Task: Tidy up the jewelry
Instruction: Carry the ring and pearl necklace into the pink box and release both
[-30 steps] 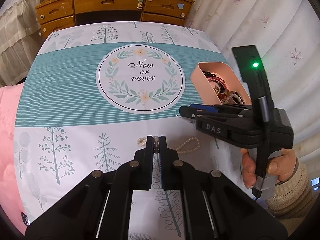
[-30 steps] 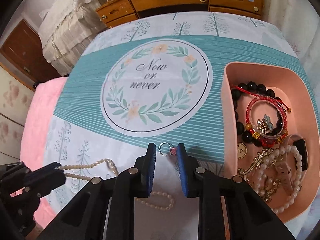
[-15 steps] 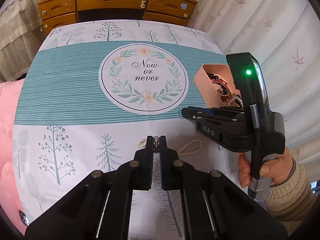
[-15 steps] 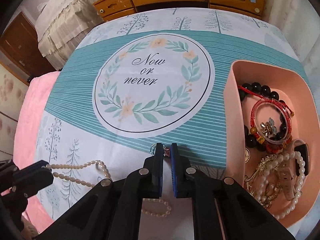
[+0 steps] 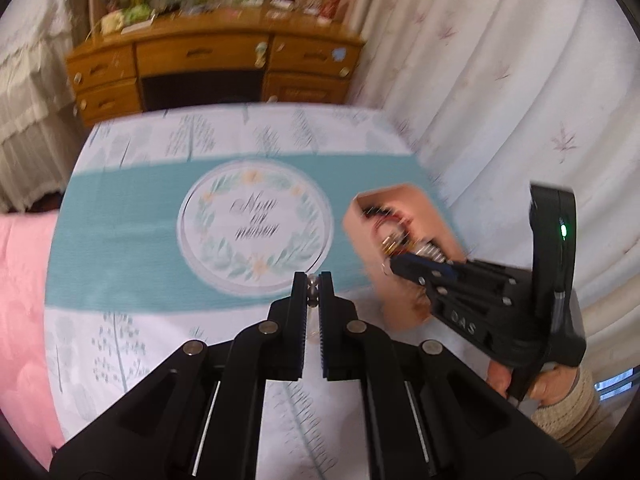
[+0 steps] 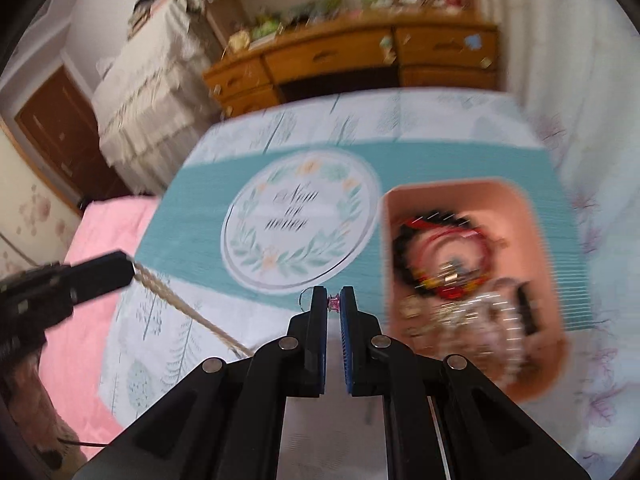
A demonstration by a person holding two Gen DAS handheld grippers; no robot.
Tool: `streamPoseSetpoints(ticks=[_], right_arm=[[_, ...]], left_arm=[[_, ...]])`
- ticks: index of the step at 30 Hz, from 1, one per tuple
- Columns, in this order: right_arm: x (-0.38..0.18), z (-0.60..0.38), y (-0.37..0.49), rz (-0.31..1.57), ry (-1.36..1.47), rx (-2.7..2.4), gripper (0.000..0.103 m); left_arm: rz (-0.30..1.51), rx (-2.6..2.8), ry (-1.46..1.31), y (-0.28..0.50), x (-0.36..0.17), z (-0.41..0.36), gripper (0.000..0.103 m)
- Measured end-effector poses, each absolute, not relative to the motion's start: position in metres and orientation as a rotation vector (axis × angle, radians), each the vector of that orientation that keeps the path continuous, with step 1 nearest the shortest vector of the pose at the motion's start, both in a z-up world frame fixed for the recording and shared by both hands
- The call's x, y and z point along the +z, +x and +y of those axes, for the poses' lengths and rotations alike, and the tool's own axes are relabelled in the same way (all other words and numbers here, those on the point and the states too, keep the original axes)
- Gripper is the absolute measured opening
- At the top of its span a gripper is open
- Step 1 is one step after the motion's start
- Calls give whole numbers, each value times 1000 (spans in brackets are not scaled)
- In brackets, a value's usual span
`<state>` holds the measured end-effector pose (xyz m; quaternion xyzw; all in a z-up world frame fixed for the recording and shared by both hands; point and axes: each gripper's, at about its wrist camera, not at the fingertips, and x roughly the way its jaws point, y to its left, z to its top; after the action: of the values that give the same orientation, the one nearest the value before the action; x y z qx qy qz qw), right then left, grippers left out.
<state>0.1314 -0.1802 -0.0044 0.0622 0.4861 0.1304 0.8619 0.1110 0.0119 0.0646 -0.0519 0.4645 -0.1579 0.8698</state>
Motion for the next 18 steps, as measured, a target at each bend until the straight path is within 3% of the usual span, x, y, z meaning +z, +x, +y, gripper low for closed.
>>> streamPoseSetpoints(ticks=[10,18], right_arm=[[26,-279,118,932,206,130,7],[-8,-309,140,968,268,91,7]], left_arm=[[825,-422,-96,145,133,-61,3],[870,-464,-94,176,117,-108,3]])
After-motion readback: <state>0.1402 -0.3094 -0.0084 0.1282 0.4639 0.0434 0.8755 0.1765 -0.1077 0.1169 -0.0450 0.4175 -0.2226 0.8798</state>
